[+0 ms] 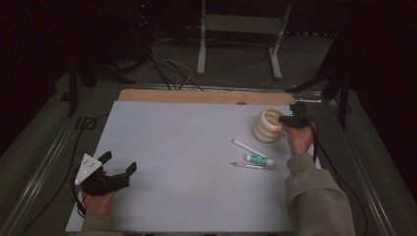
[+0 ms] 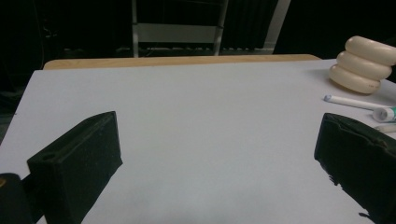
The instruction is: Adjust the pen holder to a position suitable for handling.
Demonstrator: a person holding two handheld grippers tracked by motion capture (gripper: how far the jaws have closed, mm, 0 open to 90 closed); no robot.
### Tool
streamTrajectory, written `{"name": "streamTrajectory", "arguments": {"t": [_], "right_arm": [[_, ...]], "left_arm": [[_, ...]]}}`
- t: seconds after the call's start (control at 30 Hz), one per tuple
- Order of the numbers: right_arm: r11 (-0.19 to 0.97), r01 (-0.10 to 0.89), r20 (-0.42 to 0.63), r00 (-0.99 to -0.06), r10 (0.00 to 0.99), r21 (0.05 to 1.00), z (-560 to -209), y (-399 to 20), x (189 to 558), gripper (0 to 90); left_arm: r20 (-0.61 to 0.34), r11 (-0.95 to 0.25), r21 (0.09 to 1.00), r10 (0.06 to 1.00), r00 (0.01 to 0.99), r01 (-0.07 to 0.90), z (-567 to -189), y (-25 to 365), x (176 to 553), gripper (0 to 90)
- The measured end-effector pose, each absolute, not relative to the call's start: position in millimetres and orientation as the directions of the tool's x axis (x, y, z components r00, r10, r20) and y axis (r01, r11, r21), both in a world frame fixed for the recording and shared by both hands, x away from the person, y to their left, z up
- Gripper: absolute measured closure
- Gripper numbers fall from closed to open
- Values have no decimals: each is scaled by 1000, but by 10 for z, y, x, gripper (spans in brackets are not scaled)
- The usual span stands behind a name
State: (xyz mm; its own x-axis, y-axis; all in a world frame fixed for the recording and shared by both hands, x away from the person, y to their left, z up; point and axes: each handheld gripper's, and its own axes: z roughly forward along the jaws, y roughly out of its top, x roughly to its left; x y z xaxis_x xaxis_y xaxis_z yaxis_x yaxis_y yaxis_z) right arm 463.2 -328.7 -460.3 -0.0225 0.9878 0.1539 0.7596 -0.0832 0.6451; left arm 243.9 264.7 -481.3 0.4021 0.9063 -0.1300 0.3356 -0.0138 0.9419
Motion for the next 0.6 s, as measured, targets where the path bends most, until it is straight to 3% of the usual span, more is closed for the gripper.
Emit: {"name": "streamTrajectory", "arguments": {"t": [0.6], "right_arm": [[-117, 727, 216, -44, 975, 677, -4466, -3289, 4523, 770]], "left_arm": [[-135, -10, 941, 906, 401, 338, -4821, 2646, 2440, 10]]}}
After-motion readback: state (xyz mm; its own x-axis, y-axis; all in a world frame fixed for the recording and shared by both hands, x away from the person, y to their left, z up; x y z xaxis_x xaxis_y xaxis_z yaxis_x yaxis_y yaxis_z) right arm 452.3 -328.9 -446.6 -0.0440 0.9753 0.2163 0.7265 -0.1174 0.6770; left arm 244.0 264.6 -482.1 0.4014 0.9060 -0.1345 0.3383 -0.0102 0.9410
